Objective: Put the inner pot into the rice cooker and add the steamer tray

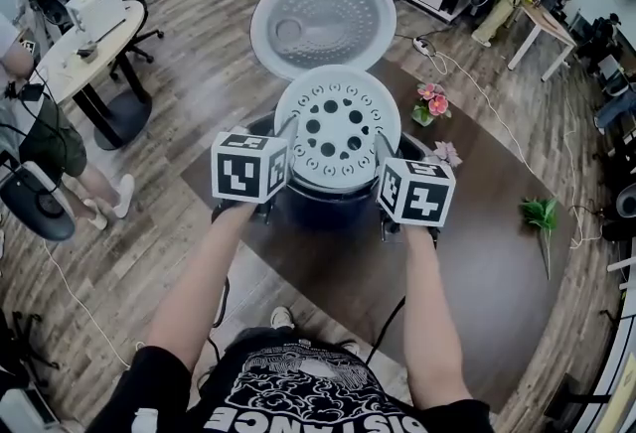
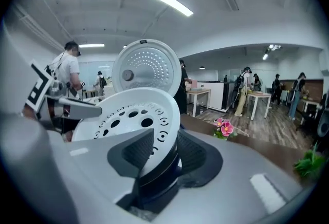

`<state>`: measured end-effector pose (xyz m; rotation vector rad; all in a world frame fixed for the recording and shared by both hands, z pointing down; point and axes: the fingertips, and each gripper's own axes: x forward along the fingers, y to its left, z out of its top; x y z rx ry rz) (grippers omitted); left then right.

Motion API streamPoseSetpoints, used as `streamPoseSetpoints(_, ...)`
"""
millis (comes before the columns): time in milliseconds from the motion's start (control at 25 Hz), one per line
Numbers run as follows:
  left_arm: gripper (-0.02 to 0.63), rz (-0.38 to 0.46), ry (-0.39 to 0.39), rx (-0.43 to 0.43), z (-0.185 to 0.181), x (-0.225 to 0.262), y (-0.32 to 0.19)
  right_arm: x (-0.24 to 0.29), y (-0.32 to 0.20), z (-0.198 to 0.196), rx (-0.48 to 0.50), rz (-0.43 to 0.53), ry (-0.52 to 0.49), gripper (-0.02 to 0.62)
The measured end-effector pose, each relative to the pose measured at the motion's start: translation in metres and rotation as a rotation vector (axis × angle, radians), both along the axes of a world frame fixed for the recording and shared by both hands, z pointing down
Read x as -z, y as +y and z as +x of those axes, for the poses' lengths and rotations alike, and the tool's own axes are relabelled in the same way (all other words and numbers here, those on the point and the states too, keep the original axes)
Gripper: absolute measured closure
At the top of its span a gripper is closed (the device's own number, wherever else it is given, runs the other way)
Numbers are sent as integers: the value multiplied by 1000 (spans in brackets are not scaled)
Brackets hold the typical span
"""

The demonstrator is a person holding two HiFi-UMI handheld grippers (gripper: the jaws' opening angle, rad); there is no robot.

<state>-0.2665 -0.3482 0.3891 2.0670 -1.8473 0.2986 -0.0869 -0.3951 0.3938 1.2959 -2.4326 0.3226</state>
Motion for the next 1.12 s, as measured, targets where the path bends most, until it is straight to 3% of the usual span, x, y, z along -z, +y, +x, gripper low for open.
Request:
streamPoseSetpoints(120,485,-35,-31,-3,0,-9,-1,-5,-2,0,-2,3,42,440)
streamPoseSetpoints(760,471,-48,27,-6,-2,-18,-1,-9,1,-1,-5,24,71,445)
streamPoseSetpoints(920,465,-63,-35,-19,0,-23,3,-9,2,1,-1,20,55,445)
streamPoseSetpoints(1120,465,-62,-46,-20,1,-22,10,-7,8,4,-3,23,43,445)
